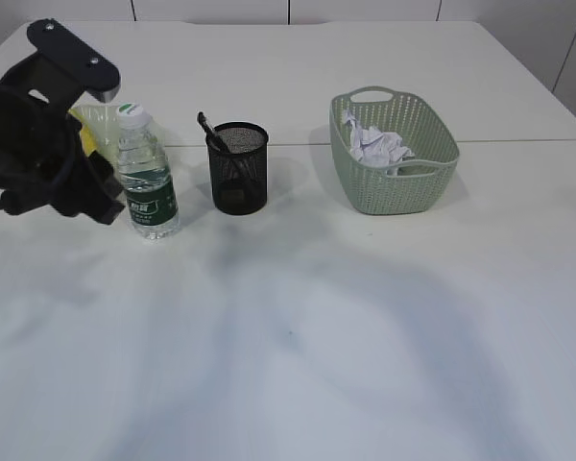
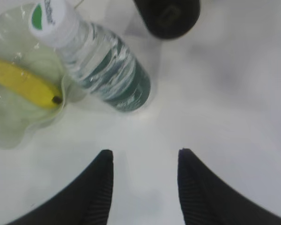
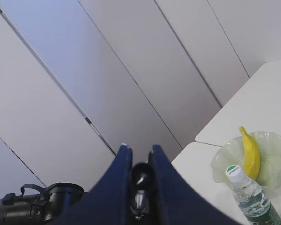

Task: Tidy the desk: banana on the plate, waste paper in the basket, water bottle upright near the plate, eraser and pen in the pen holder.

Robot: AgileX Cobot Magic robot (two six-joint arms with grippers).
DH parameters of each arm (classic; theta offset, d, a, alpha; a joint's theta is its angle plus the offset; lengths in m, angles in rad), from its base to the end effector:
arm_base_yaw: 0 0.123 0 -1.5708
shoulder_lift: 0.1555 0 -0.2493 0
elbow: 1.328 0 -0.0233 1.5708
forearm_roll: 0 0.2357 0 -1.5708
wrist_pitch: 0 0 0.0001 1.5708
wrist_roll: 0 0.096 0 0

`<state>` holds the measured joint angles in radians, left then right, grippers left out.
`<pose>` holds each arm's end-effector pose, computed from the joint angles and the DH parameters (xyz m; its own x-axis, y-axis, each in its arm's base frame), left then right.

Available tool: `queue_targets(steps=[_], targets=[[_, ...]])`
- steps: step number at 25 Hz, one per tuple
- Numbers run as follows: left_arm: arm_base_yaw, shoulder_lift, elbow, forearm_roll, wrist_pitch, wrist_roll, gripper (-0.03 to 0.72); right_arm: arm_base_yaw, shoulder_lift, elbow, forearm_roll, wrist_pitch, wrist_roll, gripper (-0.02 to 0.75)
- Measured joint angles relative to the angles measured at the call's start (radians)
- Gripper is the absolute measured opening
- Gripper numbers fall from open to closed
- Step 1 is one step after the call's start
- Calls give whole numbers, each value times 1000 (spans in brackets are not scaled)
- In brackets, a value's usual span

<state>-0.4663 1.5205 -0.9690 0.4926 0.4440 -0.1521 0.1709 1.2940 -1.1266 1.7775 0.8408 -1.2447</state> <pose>0.2844 -0.1213 0.2149 -0.5525 0.6012 -0.5772 0.5074 0.7921 0.3393 0.2557 0.1152 0.3844 -0.3728 0.3451 -0.8614 -0.7524 0.4308 0.4982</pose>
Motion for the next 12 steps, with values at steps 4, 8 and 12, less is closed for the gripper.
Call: queue_targets(steps=[4,8,12], targets=[[-19,0,4,-116,-158,-8,323,0,0,0,0,0,0,48],[-50,0,62,-184,-328,-11,323,0,0,0,0,0,0,48],[-71,0,178,-254,-584,-23,323,0,0,0,0,0,0,48]])
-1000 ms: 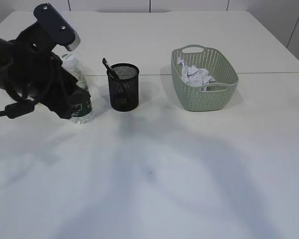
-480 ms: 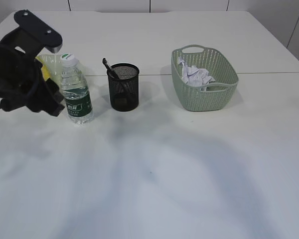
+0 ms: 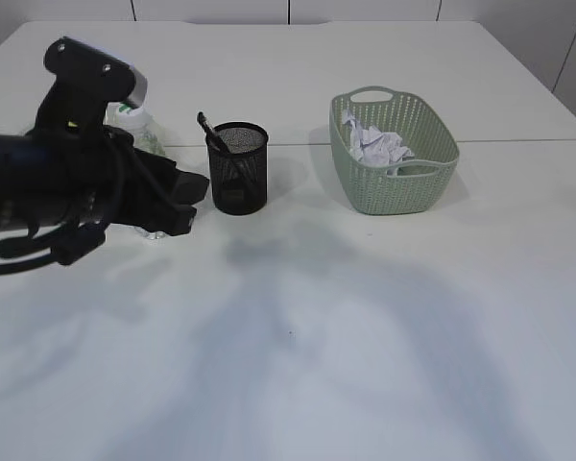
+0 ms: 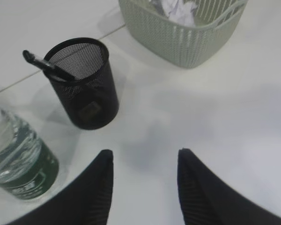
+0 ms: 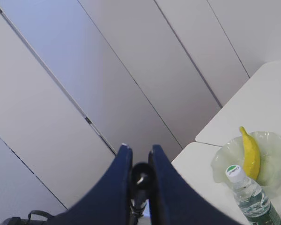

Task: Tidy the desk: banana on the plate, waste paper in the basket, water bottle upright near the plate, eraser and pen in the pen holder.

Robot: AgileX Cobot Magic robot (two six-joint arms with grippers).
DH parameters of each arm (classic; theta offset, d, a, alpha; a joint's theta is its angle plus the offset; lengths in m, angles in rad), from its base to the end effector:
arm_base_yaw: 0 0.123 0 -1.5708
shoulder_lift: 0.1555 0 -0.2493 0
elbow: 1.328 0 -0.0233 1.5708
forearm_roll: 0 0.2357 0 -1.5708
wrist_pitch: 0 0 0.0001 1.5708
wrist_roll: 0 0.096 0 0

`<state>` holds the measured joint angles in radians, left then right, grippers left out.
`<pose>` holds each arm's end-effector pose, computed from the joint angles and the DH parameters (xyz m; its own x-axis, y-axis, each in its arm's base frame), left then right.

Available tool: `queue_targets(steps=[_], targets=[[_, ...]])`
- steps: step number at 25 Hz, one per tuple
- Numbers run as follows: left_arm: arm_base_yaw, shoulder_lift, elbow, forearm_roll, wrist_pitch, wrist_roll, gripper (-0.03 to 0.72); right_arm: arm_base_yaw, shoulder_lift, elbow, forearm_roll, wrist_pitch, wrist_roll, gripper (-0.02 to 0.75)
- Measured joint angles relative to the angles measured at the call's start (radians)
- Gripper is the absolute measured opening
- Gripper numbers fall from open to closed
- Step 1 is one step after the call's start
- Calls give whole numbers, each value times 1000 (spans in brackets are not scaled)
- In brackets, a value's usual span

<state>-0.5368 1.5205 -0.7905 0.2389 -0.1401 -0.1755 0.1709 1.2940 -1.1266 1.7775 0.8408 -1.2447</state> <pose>0.2671 -0.1626 0.2017 -0.3834 0.2992 -0.8738 0.5604 0.8274 0.0374 0.2557 0.1152 0.3844 -0.3728 0.3451 -0.8614 -0.7524 0.4308 0.4982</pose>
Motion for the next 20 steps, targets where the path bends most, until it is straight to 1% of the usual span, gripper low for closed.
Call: queue_targets(steps=[4,7,13,16,20], targets=[[-3,0,138,-20,-318,-63,321,0,0,0,0,0,-2,48],[-4,7,198,-20,-531,-81,319,0,0,0,0,0,-2,48],[-4,27,211,-3,-814,-89,319,0,0,0,0,-16,-2,48],[-4,29,211,24,-934,-112,319,0,0,0,0,-20,-2,48],[-4,29,211,45,-994,-167,319,0,0,0,0,-22,11,48]])
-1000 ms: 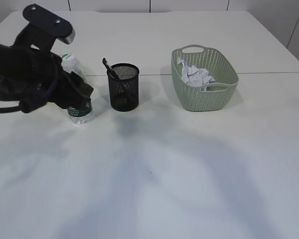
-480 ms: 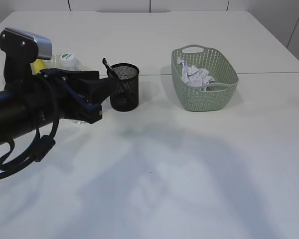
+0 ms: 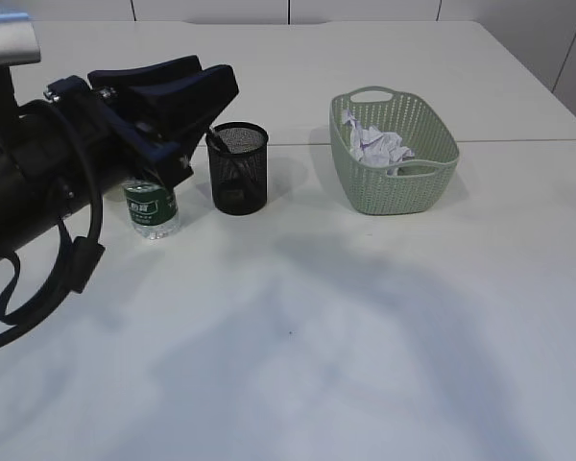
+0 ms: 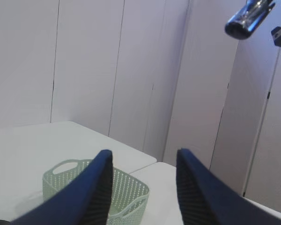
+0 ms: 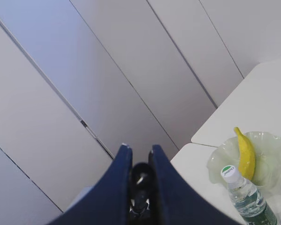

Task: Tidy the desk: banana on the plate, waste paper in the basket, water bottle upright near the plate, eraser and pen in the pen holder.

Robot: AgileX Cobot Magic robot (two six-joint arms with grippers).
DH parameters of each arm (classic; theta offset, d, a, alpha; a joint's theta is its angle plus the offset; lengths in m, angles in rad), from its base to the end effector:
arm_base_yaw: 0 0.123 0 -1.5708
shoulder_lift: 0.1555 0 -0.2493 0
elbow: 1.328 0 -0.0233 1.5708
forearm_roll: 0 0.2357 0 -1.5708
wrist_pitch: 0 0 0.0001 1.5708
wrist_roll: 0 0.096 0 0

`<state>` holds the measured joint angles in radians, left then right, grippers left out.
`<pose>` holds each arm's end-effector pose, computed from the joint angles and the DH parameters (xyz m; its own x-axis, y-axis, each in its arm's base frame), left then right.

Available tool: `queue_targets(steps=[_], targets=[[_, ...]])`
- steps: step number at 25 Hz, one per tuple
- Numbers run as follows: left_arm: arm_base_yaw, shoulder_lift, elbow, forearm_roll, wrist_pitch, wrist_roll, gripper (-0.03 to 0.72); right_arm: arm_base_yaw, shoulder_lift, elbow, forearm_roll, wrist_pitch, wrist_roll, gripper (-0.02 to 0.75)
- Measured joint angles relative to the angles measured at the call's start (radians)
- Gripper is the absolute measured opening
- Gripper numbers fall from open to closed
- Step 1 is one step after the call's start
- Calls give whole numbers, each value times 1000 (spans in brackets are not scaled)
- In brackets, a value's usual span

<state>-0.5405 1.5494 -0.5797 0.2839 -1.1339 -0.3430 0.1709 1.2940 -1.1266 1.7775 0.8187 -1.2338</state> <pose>0.2373 -0.1708 0.2244 0.0404 -0.2706 -0.9618 0.7359 0.6592 -0.1545 0.2574 0.1141 0.3839 -0.3769 0.3559 -0.8552 -0.7368 0.4443 0.5096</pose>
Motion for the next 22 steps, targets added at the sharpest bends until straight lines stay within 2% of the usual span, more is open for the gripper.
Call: queue_targets(steps=[7,12,17,22], targets=[[-11,0,0,7,-8,-127,319,0,0,0,0,-4,47,48],[-60,0,-7,7,-8,-242,319,0,0,0,0,-4,64,48],[-117,0,-43,-63,-9,-324,319,0,0,0,1,-18,66,48],[-127,0,-74,-152,-9,-410,319,0,14,-4,2,-39,66,48]])
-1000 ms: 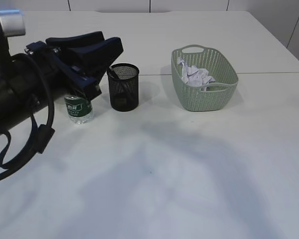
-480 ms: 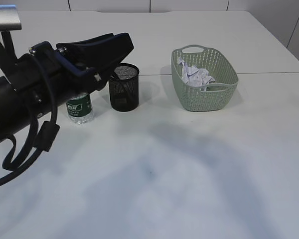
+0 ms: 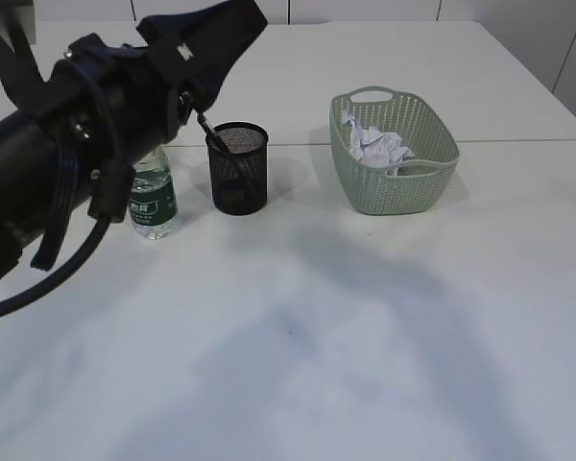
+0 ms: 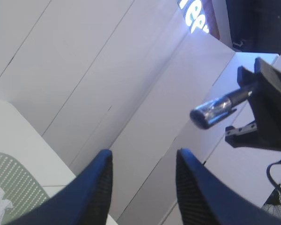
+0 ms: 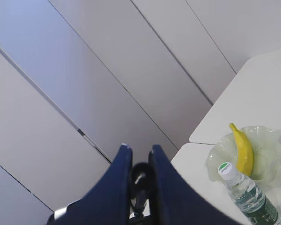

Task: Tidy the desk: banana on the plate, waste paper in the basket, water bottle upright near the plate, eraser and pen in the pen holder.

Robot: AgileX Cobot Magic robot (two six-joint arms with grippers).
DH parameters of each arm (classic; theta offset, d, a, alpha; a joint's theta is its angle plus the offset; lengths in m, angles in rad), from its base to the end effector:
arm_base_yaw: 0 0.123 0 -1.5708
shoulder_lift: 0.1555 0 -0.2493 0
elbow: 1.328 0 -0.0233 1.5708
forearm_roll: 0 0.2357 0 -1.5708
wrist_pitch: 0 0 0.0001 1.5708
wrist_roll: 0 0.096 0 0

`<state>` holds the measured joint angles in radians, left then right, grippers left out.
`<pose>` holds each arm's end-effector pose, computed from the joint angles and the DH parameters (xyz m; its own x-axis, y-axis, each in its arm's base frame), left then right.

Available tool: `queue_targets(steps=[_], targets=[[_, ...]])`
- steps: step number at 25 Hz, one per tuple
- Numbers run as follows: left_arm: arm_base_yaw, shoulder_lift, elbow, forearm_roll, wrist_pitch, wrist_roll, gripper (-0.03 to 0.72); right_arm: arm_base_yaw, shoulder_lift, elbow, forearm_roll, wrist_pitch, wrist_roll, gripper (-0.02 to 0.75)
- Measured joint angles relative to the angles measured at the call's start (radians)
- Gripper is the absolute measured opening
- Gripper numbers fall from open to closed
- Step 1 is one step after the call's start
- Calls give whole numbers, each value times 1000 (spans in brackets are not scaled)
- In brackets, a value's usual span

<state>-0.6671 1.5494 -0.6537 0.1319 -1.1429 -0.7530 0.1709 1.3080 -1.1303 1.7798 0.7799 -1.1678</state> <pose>0.2310 -0.1966 0.2466 -0.2562 -0.6104 -0.7495 0.7029 0.4146 -0.5780 0.2640 0.1126 0.3806 -0.4244 0.3972 -0.8137 -0.6836 0.4487 0.5756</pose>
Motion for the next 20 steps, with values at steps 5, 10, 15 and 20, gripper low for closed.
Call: queue_targets(steps=[5,10,15,20], targets=[[0,1,-20,-28,-2,-51,319,26,53,-33,1,-13,0,47],[-1,2,-25,-34,-2,-76,319,52,103,-93,1,-18,-20,47],[-1,2,-25,-41,-2,-131,319,54,134,-117,2,-23,-24,47],[-3,2,-46,-55,-2,-184,319,58,165,-117,2,-14,-24,47]])
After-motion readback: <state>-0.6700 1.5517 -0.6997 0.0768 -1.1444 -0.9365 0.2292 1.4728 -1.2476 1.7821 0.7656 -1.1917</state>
